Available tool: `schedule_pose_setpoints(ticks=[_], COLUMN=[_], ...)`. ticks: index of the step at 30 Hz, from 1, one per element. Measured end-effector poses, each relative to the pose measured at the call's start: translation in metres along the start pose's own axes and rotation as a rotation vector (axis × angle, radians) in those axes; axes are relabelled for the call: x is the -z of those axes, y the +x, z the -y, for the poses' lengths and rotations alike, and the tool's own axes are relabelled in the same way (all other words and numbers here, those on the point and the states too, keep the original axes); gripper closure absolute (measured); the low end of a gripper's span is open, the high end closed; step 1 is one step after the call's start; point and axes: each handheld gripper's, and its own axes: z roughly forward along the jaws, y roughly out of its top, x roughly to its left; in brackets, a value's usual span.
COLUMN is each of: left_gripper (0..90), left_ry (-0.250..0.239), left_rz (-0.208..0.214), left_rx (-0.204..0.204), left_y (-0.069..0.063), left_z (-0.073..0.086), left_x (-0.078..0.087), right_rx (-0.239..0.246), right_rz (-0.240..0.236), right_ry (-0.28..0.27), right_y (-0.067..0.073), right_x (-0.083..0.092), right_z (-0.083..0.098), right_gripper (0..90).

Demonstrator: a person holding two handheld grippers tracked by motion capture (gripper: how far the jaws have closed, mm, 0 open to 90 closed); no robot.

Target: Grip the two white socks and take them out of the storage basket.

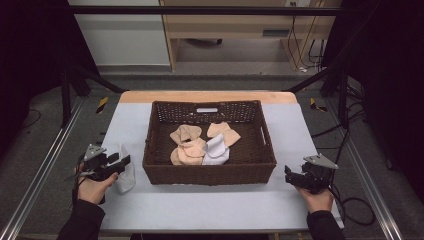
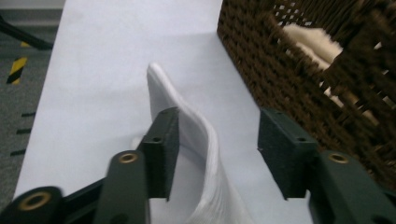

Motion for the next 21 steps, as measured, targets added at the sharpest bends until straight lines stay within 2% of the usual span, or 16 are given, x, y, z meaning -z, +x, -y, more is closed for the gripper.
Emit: schedule_pose_setpoints(ticks=[9, 10, 13, 16, 17, 20, 21], left_gripper=[41.5, 41.5, 41.5, 41.5, 41.5, 41.4, 41.3], left_ry=[-0.107, -0.107, -0.157, -0.176, -0.203, -0.221, -0.246], left_rz=[0.014, 0.014, 0.035, 0.049, 0.063, 0.075, 0.09], left_rx=[0.004, 0.004, 0.001, -0.003, 0.002, -0.004, -0.011], left_y=[-0.012, -0.012, -0.019, -0.024, -0.029, -0.036, -0.044], left_z=[-0.025, -0.025, -0.036, -0.043, -0.049, -0.057, -0.066], left_x=[0.025, 0.025, 0.036, 0.041, 0.045, 0.049, 0.052], right_rx=[-0.003, -0.007, -0.013, -0.013, -0.01, -0.011, -0.008], right_rz=[-0.001, 0.001, 0.0, -0.001, -0.001, -0.002, -0.002], right_ry=[-0.009, -0.008, -0.012, -0.011, -0.008, -0.012, -0.009], right_y=[-0.001, -0.001, -0.001, -0.002, -0.002, -0.002, -0.002], right_x=[0.002, 0.002, 0.003, 0.003, 0.002, 0.003, 0.002], right_z=[0.0, 0.0, 0.0, 0.001, 0.001, 0.001, 0.001], right_gripper=[7.9, 8.0, 7.9, 7.9, 7.9, 7.9, 7.9])
